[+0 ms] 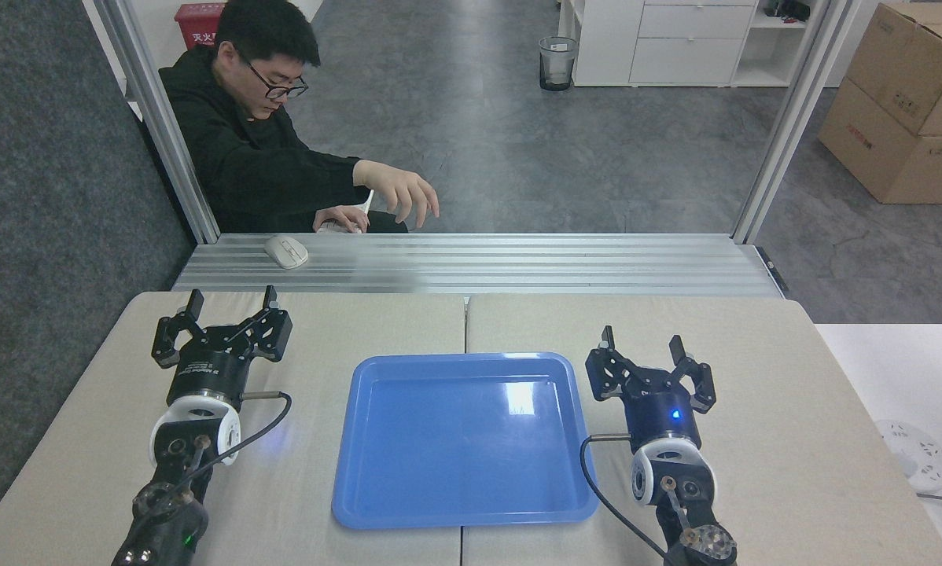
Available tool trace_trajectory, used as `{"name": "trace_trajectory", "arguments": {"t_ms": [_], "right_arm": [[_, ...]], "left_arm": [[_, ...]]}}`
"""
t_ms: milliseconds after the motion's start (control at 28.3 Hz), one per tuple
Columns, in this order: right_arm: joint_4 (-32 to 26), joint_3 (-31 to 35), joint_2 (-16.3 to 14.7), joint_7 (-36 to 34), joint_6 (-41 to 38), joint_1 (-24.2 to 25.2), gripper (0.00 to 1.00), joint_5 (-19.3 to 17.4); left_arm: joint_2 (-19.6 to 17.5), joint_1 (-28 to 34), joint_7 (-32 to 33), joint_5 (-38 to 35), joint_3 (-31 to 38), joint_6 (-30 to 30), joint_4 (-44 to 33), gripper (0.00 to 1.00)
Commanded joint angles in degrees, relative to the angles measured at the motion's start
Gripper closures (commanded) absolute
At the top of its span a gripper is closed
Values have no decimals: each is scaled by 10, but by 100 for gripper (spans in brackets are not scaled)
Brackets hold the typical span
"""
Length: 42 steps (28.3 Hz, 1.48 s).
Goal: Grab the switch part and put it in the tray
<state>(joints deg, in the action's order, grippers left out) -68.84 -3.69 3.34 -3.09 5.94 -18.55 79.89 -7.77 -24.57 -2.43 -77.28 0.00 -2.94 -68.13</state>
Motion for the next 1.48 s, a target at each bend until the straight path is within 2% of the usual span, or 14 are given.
{"name": "trace_trajectory", "arguments": {"t_ms": [0,388,741,1447], "right_arm": [[0,0,0,-1,0,0,0,0],[0,1,0,-1,0,0,0,0],[0,1,1,-1,0,0,0,0],[-1,1,0,-2,0,0,0,-1]], "left_arm": [[0,6,0,0,-2,0,12,1],[0,17,0,0,-1,4,12,0],[2,18,1,1,-1,33,9,0],[0,18,1,1,0,32,10,0]]}}
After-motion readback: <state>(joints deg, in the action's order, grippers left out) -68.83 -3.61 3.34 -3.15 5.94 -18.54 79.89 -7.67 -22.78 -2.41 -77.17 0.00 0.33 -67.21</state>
